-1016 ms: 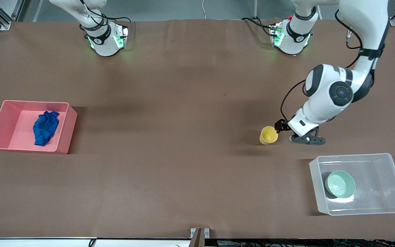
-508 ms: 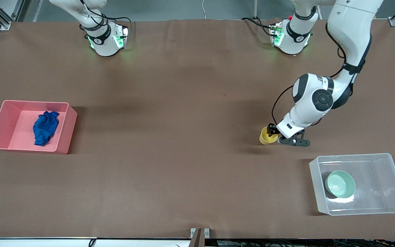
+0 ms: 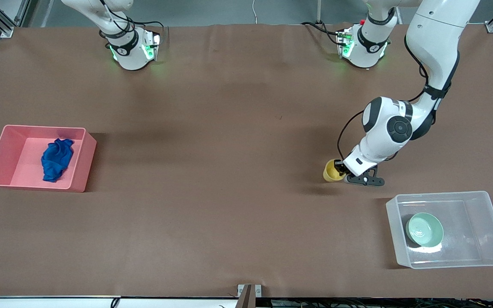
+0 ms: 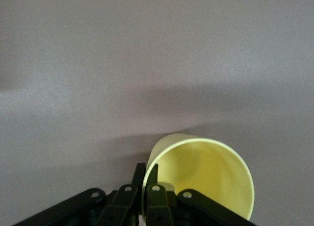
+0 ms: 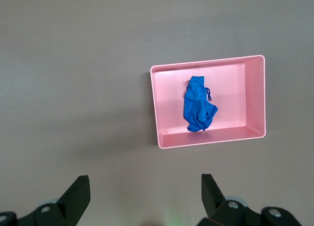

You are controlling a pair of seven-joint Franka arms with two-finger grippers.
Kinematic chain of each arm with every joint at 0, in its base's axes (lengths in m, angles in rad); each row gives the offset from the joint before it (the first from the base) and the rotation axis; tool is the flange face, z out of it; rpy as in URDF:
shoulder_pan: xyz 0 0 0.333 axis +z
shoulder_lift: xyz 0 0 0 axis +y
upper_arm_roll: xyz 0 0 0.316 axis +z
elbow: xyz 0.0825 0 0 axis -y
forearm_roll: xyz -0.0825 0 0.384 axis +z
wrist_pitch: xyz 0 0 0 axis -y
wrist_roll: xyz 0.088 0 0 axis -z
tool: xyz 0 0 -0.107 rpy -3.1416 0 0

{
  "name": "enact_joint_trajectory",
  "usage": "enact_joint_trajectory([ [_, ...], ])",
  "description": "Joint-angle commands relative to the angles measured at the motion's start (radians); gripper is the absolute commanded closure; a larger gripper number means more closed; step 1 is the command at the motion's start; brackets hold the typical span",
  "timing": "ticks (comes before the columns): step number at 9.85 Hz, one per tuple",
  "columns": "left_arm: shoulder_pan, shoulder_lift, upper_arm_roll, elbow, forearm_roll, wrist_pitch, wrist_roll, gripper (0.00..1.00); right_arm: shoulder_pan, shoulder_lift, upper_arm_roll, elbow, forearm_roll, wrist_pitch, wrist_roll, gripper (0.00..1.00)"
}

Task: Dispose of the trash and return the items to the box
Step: 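Carry the yellow cup with the left gripper into the green bowl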

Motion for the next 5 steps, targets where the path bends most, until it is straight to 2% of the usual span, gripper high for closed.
enact_joint_trajectory([
  [1,0.015,0.008,-0.001,0.023,0.018,0.004,0.009,1.0,-0.001,-0.006,0.0,0.002,0.002,-0.005,-0.01,0.0],
  [3,0.028,-0.018,-0.001,0.066,0.018,-0.035,0.009,1.0,-0.001,-0.006,0.0,0.002,0.002,-0.006,-0.01,0.0],
  [4,0.038,-0.023,-0.001,0.124,0.018,-0.109,0.012,1.0,-0.001,-0.006,0.0,0.0,0.002,-0.006,-0.01,0.0],
  [5,0.057,-0.017,-0.001,0.22,0.019,-0.211,0.018,1.0,-0.002,-0.006,0.0,0.0,0.002,-0.006,-0.01,0.0],
])
